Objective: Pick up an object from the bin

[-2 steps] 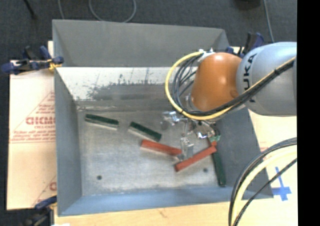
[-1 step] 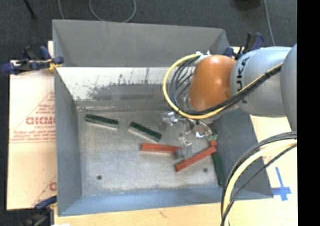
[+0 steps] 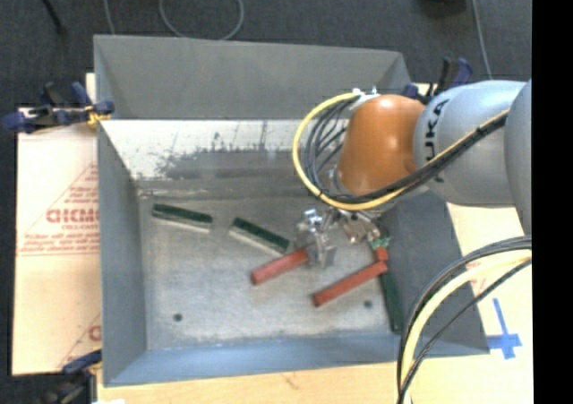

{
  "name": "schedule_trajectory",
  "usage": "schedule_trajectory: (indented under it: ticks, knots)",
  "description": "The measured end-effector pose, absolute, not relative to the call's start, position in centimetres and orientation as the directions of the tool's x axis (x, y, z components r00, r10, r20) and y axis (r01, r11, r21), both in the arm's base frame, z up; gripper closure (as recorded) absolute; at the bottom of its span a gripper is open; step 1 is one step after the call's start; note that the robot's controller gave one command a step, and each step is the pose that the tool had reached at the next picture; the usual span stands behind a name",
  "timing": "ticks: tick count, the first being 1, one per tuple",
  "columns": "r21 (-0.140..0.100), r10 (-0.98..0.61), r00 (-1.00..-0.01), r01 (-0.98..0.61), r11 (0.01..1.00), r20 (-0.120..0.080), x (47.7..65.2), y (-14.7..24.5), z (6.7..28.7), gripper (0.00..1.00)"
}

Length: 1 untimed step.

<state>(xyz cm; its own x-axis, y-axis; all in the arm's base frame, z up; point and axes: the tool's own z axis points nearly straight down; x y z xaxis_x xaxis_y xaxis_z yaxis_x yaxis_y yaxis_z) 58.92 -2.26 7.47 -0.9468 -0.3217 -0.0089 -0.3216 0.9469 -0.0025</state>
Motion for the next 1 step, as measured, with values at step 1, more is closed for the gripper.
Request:
schedule_trajectory:
  ticks: [1]
  knots:
    - [-0.009,-0.233,-0.972,-0.233,0.972,-0.013,61.25,-10.09,20.16,1.00]
